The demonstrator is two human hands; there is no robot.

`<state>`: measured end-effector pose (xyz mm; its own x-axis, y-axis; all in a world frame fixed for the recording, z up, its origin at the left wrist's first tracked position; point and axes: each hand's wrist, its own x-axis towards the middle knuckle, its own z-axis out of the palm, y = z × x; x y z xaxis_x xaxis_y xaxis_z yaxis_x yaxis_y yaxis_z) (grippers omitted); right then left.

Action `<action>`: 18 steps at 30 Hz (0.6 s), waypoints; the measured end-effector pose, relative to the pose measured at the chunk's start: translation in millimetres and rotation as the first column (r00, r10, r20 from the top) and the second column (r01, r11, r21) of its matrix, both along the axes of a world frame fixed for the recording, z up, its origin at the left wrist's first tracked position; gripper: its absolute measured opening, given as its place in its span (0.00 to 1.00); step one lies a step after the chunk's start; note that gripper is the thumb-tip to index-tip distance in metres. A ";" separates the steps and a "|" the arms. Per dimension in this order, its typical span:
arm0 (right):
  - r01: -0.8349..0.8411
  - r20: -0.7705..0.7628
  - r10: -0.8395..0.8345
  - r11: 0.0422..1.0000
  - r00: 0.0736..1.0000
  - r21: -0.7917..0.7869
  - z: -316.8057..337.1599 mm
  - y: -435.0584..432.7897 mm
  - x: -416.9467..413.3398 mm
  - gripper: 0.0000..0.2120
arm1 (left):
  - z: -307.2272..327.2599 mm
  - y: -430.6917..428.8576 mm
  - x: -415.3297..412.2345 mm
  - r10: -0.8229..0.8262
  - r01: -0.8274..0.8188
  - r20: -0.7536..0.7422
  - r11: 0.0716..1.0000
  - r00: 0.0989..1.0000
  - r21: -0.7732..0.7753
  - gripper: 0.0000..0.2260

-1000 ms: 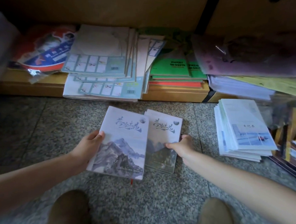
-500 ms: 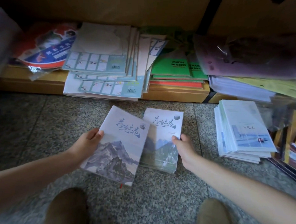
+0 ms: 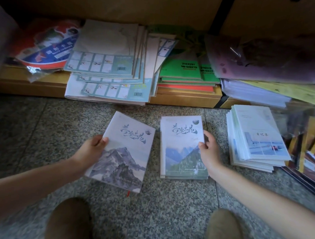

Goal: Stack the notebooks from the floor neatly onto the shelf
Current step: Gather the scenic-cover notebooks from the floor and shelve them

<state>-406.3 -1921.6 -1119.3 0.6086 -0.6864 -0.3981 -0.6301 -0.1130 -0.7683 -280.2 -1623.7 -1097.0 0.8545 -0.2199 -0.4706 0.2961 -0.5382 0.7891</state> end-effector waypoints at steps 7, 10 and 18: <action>-0.412 -0.274 0.321 0.814 0.907 -0.409 13.9 6.4 8.5 0.31 | 3.8 -7.9 -3.7 0.006 -0.007 0.026 0.999 1.000 0.037 0.09; -0.719 -0.539 0.511 0.630 0.669 -0.294 15.3 43.7 7.4 0.50 | 6.2 -8.2 -4.1 -0.012 0.009 0.041 0.998 0.999 0.067 0.10; -0.786 -0.776 0.456 0.612 0.437 -0.083 2.7 90.0 23.9 0.55 | 8.6 -8.4 -5.6 -0.010 0.006 0.069 0.998 0.998 0.061 0.09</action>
